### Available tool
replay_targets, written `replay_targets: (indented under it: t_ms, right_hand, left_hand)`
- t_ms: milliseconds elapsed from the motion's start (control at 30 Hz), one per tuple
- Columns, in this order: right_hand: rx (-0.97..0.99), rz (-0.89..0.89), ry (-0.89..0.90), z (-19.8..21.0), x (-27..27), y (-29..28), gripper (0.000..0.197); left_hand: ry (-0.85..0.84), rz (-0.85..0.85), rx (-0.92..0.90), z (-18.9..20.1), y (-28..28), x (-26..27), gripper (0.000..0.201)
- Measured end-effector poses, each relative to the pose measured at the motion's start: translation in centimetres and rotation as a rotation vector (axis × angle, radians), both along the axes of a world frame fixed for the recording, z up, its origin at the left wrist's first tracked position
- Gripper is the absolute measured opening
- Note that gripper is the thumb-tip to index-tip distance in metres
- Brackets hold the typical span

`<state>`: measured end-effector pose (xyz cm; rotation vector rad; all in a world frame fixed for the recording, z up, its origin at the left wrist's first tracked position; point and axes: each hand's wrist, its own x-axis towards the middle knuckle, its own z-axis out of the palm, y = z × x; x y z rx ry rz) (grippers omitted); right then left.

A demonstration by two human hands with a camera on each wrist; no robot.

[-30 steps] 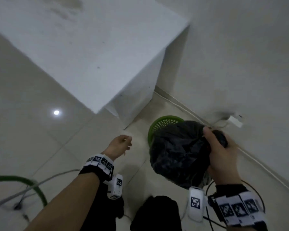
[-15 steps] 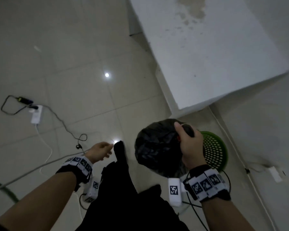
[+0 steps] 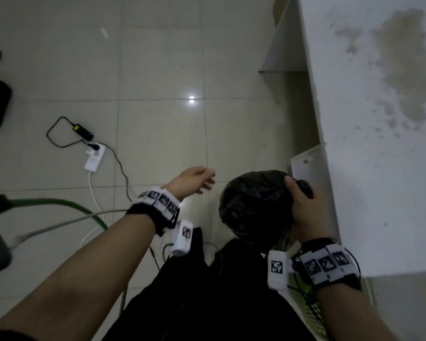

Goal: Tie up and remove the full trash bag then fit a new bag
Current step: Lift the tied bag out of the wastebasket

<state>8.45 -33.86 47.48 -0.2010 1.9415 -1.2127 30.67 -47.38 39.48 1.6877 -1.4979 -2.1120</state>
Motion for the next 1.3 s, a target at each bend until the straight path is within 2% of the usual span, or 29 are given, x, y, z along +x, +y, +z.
replay_targets:
  t_ms: [33,133,267,433,500,667,733,833,967,1033,1167,1233,1300]
  right_hand:
    - [0.01,0.004,-0.021,-0.3,-0.3,-2.3,0.016]
    - [-0.018,-0.001,-0.067,-1.1,-1.3,-9.3,0.015]
    - [-0.089,0.068,-0.073,-1.9,-3.5,-20.2,0.027]
    - [-0.17,0.192,-0.079,-0.3,-7.2,-34.8,0.028]
    - [-0.197,0.233,-0.066,0.6,-8.5,-40.3,0.03]
    - [-0.222,0.266,-0.06,0.3,-10.7,-52.5,0.02]
    - [-0.195,0.236,-0.062,-0.7,-11.5,-57.1,0.022]
    - [-0.138,0.172,-0.06,-1.9,-12.1,-63.8,0.024]
    - [-0.077,0.061,-0.068,-2.0,-13.5,-71.3,0.021]
    - [-0.055,0.017,-0.079,-1.8,-14.2,-74.8,0.023]
    - [-0.086,-0.117,-0.103,-1.6,-16.6,-81.8,0.026]
    - [-0.093,-0.156,-0.095,-1.9,-18.4,-86.1,0.033]
    - [-0.074,-0.186,-0.104,-2.7,-20.8,-90.5,0.05]
  left_hand:
    - [0.036,0.039,-0.011,0.8,-2.7,-0.6,0.038]
    - [0.05,0.141,-0.038,1.3,-9.8,-1.1,0.036]
    - [-0.096,0.184,-0.04,-0.8,-17.4,-0.6,0.03]
    - [-0.324,0.203,0.084,-4.4,-25.1,3.5,0.031]
    - [-0.383,0.245,0.149,-4.6,-28.2,5.2,0.034]
    - [-0.434,0.267,0.218,-5.0,-36.7,6.3,0.039]
    - [-0.433,0.228,0.201,-5.8,-42.2,5.2,0.038]
    - [-0.375,0.161,0.075,-5.9,-53.1,1.9,0.036]
    - [-0.226,0.06,-0.136,-2.2,-69.3,-4.7,0.023]
    - [-0.16,0.051,-0.211,0.2,-76.1,-7.9,0.024]
    - [-0.101,0.007,-0.265,2.7,-86.1,-13.9,0.03]
    - [-0.119,-0.026,-0.242,1.9,-89.4,-15.9,0.03]
    - [-0.167,-0.082,-0.202,0.2,-92.2,-17.1,0.031]
